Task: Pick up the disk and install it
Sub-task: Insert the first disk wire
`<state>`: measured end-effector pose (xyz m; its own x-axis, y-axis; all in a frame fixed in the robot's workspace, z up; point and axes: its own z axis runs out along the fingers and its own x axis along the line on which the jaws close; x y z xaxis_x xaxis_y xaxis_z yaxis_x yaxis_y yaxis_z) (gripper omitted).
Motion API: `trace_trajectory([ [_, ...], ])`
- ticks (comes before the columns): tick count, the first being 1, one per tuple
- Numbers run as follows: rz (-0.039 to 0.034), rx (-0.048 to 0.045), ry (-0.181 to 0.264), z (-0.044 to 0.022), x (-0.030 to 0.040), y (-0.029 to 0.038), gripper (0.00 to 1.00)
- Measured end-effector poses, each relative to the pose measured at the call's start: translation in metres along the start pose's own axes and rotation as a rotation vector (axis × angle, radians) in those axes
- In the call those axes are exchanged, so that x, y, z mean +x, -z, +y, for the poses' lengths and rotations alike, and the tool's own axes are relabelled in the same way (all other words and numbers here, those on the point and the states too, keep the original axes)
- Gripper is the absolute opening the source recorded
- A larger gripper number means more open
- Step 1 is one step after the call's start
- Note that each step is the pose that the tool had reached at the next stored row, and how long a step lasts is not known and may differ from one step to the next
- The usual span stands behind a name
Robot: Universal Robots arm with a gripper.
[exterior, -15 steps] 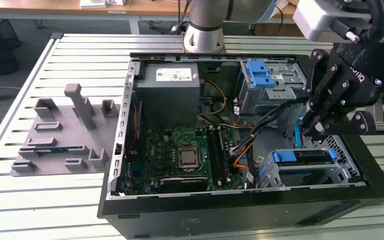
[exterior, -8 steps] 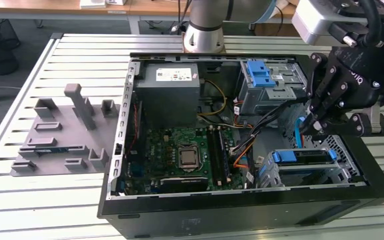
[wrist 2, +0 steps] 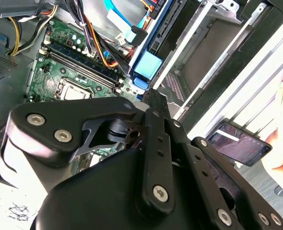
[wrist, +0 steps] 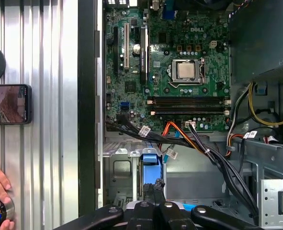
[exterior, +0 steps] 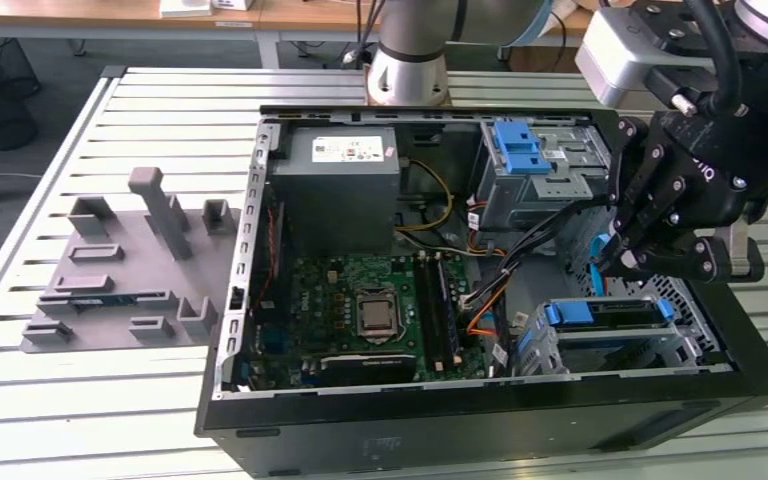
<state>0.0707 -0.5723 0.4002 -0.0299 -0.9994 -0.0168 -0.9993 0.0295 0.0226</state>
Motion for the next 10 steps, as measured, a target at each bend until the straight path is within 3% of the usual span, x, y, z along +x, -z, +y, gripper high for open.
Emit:
trace_trajectory([
  [5,-0.0001,0.0,0.0,-0.0008,0.0,-0.0002,0.11],
  [10,-0.0001,0.0,0.0,-0.0067,-0.0004,-0.0013,0.11],
])
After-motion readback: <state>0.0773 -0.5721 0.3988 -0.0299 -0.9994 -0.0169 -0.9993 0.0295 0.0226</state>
